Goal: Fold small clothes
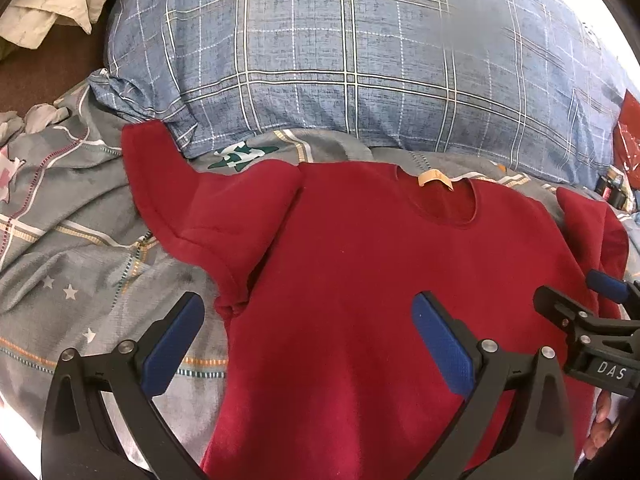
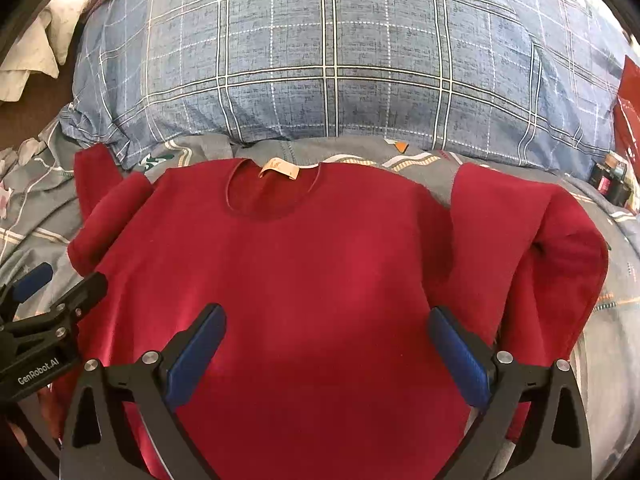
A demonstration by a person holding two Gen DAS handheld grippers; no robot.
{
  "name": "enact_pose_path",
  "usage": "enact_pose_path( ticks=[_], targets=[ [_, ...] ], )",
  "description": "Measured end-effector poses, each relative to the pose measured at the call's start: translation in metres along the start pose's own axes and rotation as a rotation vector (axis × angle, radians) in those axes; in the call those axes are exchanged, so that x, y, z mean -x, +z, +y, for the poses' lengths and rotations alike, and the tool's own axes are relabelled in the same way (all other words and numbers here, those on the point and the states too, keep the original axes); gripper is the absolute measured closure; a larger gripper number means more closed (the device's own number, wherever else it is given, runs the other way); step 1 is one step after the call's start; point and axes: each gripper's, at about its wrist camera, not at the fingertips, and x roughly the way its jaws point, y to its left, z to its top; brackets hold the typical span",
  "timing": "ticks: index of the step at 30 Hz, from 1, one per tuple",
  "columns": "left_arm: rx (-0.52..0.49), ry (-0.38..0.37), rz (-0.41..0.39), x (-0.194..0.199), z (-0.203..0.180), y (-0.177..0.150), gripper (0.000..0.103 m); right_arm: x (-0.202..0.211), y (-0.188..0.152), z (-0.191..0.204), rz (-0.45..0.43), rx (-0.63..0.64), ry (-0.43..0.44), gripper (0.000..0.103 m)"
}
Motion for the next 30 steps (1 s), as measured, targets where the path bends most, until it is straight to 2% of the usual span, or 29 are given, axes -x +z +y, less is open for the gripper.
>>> enact_pose_path(
  ticks=[20, 30],
  targets=[
    [0.009, -0.004, 0.002, -0.011, 0.006, 0.005, 0.000, -0.016, 0.005, 0.015, 0.020, 0.024, 0.009, 0.002],
    [0.025, 0.020, 0.001, -0.017, 0.021, 0.015, 0.000, -0.023, 0.007, 0.016, 0.028, 0.027, 0.011, 0.002]
  ],
)
